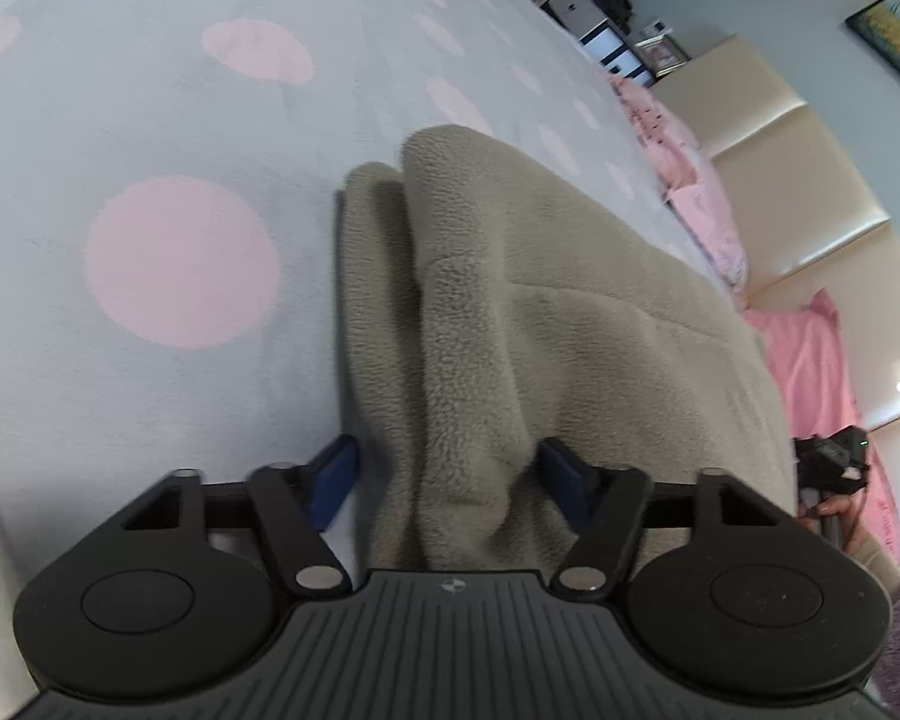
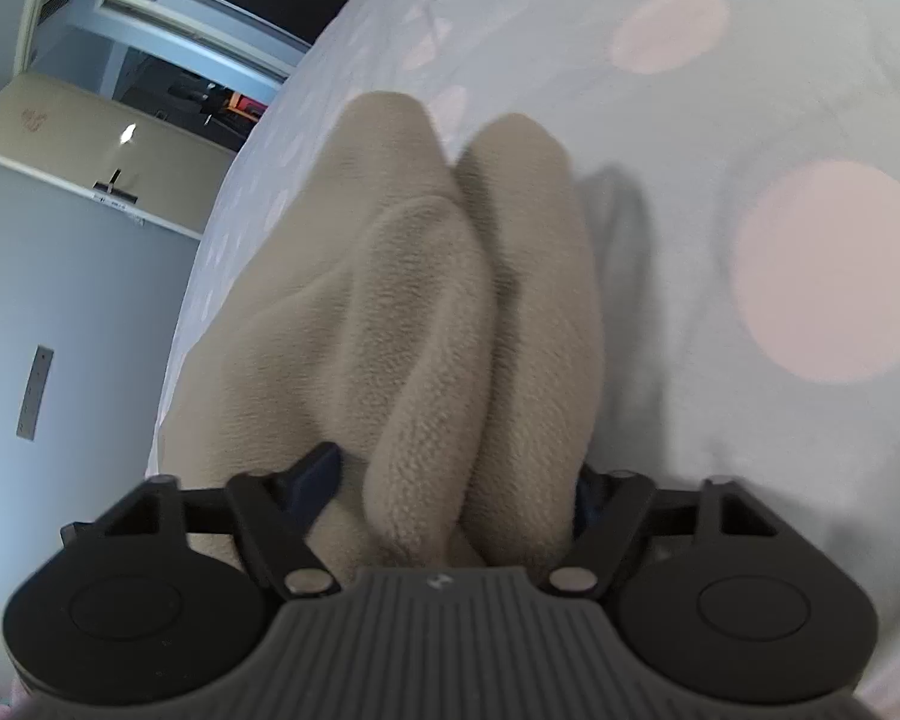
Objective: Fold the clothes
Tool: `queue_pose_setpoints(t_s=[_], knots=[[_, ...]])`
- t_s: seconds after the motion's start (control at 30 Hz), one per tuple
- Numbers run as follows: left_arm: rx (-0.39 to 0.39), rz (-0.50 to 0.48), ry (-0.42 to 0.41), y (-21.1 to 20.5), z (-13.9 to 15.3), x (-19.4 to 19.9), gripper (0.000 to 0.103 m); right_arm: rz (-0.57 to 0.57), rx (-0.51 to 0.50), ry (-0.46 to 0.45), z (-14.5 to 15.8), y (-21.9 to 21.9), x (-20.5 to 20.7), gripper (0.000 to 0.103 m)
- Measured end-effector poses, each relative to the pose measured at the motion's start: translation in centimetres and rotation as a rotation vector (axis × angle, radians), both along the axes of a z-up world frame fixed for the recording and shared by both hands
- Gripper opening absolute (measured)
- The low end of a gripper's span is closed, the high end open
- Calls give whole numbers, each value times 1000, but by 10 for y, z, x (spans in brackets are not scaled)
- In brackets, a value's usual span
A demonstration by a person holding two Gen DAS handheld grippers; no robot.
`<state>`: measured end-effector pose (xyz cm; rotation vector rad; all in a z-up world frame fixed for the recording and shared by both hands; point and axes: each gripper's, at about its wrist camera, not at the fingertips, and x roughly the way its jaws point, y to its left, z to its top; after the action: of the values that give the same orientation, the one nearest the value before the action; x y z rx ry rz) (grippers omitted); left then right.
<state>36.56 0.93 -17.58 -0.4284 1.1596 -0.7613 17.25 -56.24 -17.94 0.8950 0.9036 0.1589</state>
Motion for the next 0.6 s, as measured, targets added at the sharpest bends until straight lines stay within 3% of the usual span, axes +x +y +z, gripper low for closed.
queue_pose_setpoints(t_s=[0.1, 0.23, 0.37, 0.6], knots=[[-14, 11, -12, -2, 0, -1, 42, 12, -40, -10, 3, 4, 2, 61], [-4, -3, -62, -2, 13, -7, 25, 20, -128, -22, 21, 13, 2, 47], [6, 20, -104, 1, 26, -17, 21, 13, -191, -49, 43, 20, -3, 40], [35, 46, -165, -1, 58, -36, 19, -3, -224, -125, 85, 26, -20, 36]])
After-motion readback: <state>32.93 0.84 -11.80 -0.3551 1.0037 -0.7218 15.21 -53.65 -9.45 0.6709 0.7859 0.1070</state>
